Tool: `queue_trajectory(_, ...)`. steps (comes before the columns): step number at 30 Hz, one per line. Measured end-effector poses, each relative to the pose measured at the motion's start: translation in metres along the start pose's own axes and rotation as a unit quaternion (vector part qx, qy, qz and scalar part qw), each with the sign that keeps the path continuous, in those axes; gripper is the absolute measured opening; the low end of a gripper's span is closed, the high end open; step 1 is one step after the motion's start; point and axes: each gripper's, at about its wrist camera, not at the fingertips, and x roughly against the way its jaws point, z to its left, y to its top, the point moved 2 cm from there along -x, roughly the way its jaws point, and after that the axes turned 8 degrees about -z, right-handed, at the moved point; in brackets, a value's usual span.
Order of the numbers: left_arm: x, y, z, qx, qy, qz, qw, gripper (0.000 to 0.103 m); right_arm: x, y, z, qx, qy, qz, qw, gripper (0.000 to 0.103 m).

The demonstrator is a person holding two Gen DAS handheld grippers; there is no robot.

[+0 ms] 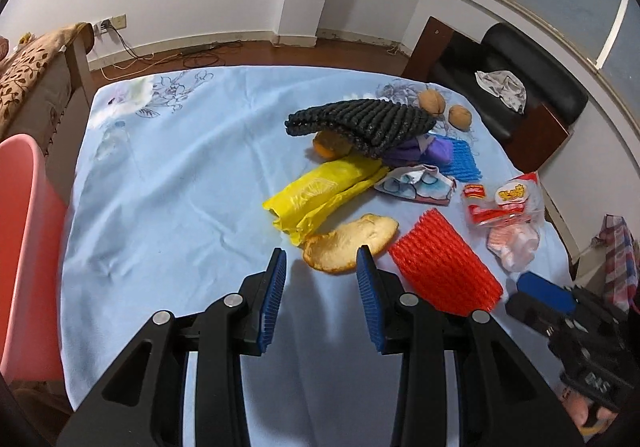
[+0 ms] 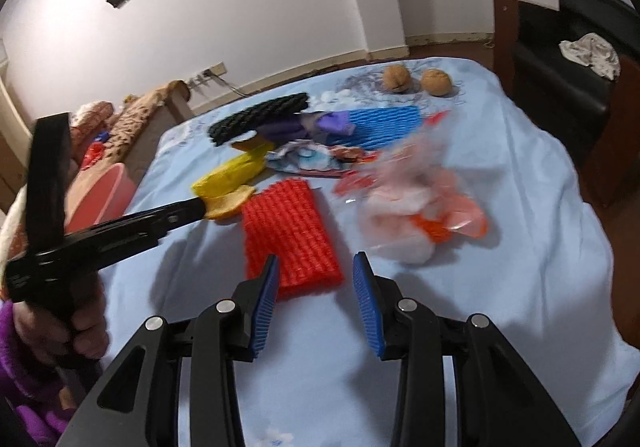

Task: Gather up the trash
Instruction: 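Grasp the bread slice with the left tool while the right tool grasps the red foam net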

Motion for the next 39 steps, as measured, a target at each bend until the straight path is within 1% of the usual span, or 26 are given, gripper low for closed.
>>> queue_trajectory(2,-0.005,0.001,0.000,0.005,0.000,0.003,1.0000,0.035,0.003,0.000,0.005,0.003,0.014,-0.005,1.000,0.037)
queue_trajectory(3,-0.006,0.000,0.000,0.007,0.000,0.004,1.0000,0.031,0.003,0.001,0.007,0.007,0.019,-0.005,1.000,0.037)
queue_trajectory(4,-0.008,-0.001,0.001,0.008,-0.004,0.009,0.9999,0.019,0.003,0.001,0.009,0.010,0.021,-0.004,1.000,0.037)
queue_trajectory(5,-0.009,-0.002,0.001,0.007,-0.004,0.011,0.9999,0.016,0.002,0.001,0.011,0.012,0.022,-0.001,1.000,0.037)
queue_trajectory(7,-0.007,-0.004,0.004,0.006,0.000,0.012,0.9999,0.007,-0.002,0.003,0.011,0.011,0.018,0.002,1.000,0.037)
queue_trajectory(8,-0.006,-0.005,0.005,0.008,-0.002,0.012,0.9999,0.006,-0.004,0.004,0.009,0.010,0.015,0.004,1.000,0.037)
queue_trajectory(12,0.003,-0.007,0.011,0.015,-0.009,0.007,0.9998,0.005,-0.017,0.009,0.003,-0.002,0.008,0.022,1.000,0.037)
queue_trajectory(15,0.009,-0.007,0.010,0.011,-0.008,0.001,0.9999,0.004,-0.026,0.010,0.002,0.002,-0.004,0.034,0.999,0.037)
queue_trajectory(20,0.020,-0.009,0.007,0.002,-0.011,-0.011,0.9999,0.004,-0.032,0.009,0.000,0.011,-0.026,0.038,0.999,0.040)
queue_trajectory(23,0.025,-0.009,0.006,-0.002,-0.012,-0.016,0.9998,0.004,-0.033,0.008,-0.001,0.019,-0.033,0.039,0.999,0.040)
queue_trajectory(24,0.025,-0.008,0.006,-0.003,-0.012,-0.017,0.9998,0.004,-0.033,0.007,0.000,0.021,-0.033,0.039,0.998,0.039)
queue_trajectory(26,0.029,-0.008,0.005,-0.004,-0.013,-0.021,0.9997,0.004,-0.032,0.006,0.002,0.032,-0.036,0.039,0.998,0.021)
queue_trajectory(27,0.030,-0.008,0.004,-0.005,-0.013,-0.022,0.9997,0.004,-0.031,0.005,0.003,0.040,-0.042,0.039,0.998,0.017)
queue_trajectory(28,0.032,-0.007,0.004,-0.005,-0.014,-0.025,0.9996,0.004,-0.031,0.004,0.004,0.045,-0.045,0.038,0.997,0.007)
queue_trajectory(29,0.033,-0.007,0.003,-0.005,-0.014,-0.026,0.9996,0.004,-0.030,0.003,0.004,0.044,-0.043,0.039,0.997,0.000)
queue_trajectory(35,0.043,-0.005,0.004,-0.006,-0.016,-0.038,0.9991,0.004,-0.021,-0.001,0.008,0.045,-0.034,0.031,0.998,0.000)
queue_trajectory(37,0.044,-0.004,0.005,-0.006,-0.016,-0.041,0.9990,0.004,-0.016,0.001,0.009,0.042,-0.020,0.021,0.999,0.000)
queue_trajectory(38,0.045,-0.004,0.005,-0.005,-0.016,-0.042,0.9990,0.004,-0.014,0.003,0.009,0.039,-0.017,0.016,0.999,0.007)
queue_trajectory(39,0.046,-0.004,0.005,-0.004,-0.016,-0.043,0.9989,0.004,-0.014,0.005,0.009,0.037,-0.017,0.016,0.999,0.016)
